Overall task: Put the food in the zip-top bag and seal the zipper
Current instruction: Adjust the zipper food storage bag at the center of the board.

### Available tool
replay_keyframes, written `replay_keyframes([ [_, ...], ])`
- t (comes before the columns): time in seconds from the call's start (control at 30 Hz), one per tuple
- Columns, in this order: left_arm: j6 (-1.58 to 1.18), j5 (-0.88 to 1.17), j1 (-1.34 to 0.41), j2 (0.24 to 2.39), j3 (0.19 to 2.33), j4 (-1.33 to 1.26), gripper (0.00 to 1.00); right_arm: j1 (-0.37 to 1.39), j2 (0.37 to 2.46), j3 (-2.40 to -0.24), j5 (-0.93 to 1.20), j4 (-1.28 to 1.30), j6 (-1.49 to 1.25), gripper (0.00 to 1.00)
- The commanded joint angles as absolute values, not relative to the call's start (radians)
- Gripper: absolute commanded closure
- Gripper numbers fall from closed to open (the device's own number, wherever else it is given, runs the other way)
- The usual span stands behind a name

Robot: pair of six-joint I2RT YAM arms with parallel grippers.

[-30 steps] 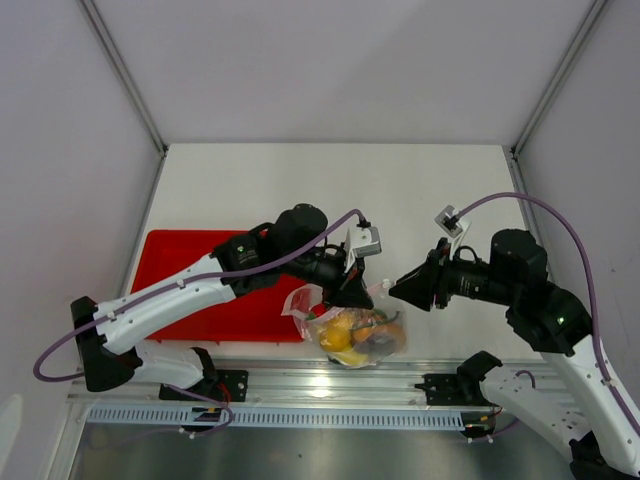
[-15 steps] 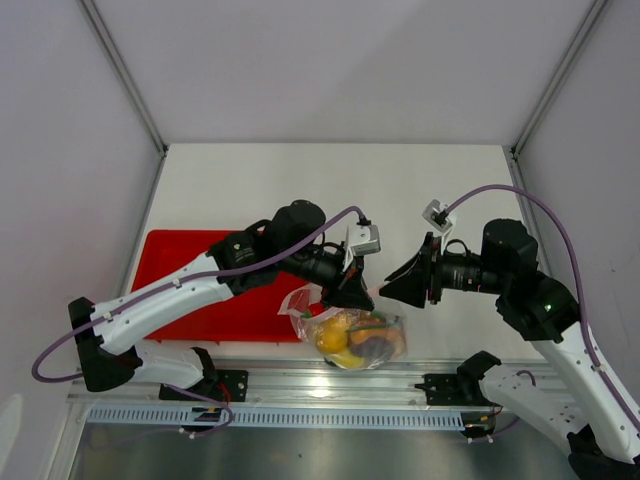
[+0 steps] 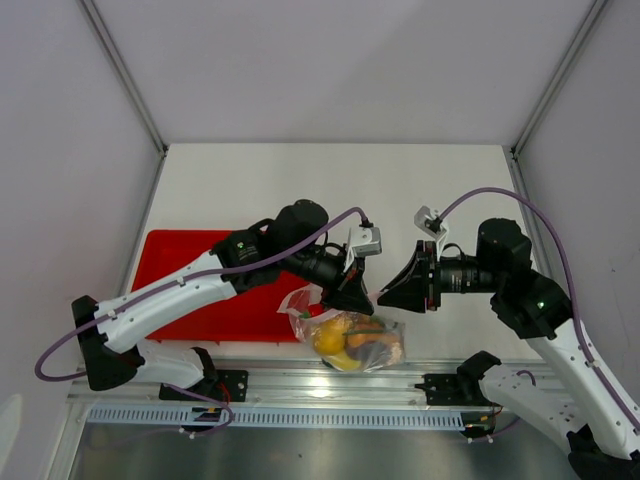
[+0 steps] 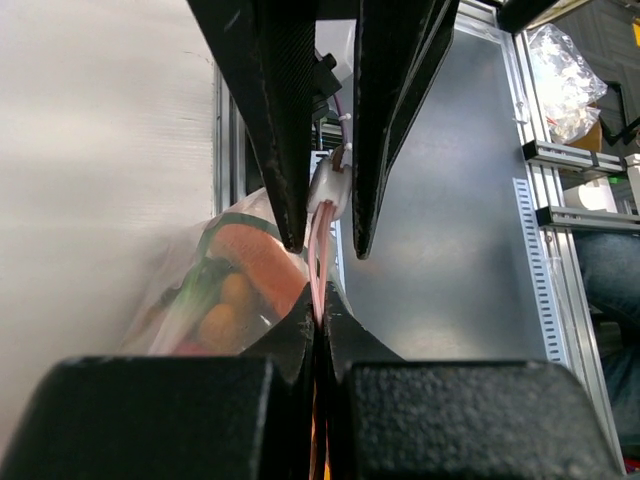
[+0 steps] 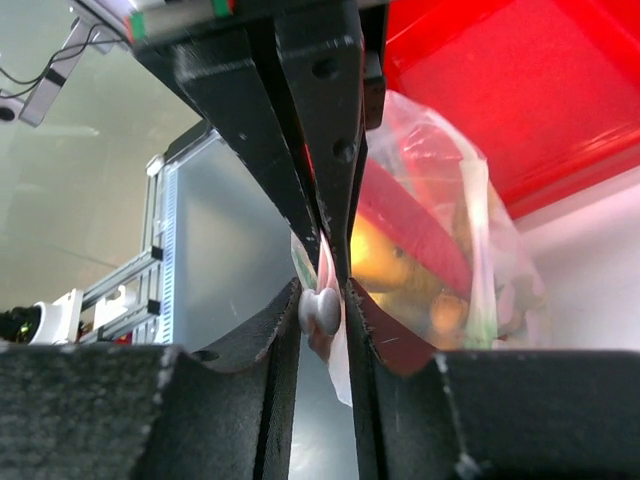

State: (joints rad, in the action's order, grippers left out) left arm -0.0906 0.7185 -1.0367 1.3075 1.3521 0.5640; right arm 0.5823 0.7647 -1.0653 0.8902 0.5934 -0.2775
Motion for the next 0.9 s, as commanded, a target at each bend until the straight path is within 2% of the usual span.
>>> replay_keyframes([
  [0.0,-0.117,0.781,-1.025,1.304,1.41,0.514,0.99,0.583,0.761,-1.052,0.93,0.571,-0.253,0.73],
  [0.1,-0.12,0.791,-1.023,1.304,1.411,0.514,1.0,0.584,0.767,-1.042,0.93,0.574,-0.25,0.71],
  [0.17,-0.121,0.796,-1.023,1.307,1.414,0.514,0.99,0.584,0.77,-1.037,0.914,0.563,-0.248,0.75],
  [0.23,-0.123,0.805,-1.023,1.308,1.413,0.514,0.99,0.583,0.772,-1.034,0.905,0.554,-0.256,0.95],
  [0.27,-0.123,0.807,-1.023,1.31,1.416,0.514,1.0,0.583,0.772,-1.034,0.888,0.549,-0.262,1.0],
  [0.37,-0.121,0.793,-1.023,1.312,1.422,0.529,0.97,0.583,0.764,-1.037,0.856,0.531,-0.285,1.0],
  [0.4,-0.121,0.775,-1.023,1.302,1.42,0.537,0.91,0.584,0.761,-1.04,0.841,0.534,-0.291,1.0],
  [0.43,-0.121,0.72,-1.023,1.293,1.419,0.541,0.75,0.584,0.758,-1.043,0.827,0.54,-0.293,1.0],
  [0.53,-0.129,0.602,-1.025,1.212,1.387,0.516,0.42,0.584,0.753,-1.043,0.827,0.569,-0.301,1.0],
  [0.63,-0.15,0.442,-1.025,1.073,1.289,0.433,0.3,0.586,0.736,-1.034,0.86,0.572,-0.305,1.0],
  [0.7,-0.159,0.342,-1.025,1.004,1.205,0.359,0.3,0.584,0.72,-1.02,0.87,0.561,-0.313,1.0],
  [0.87,-0.184,0.233,-1.025,0.865,1.134,0.366,0.47,0.584,0.715,-1.012,0.891,0.568,-0.299,1.0],
])
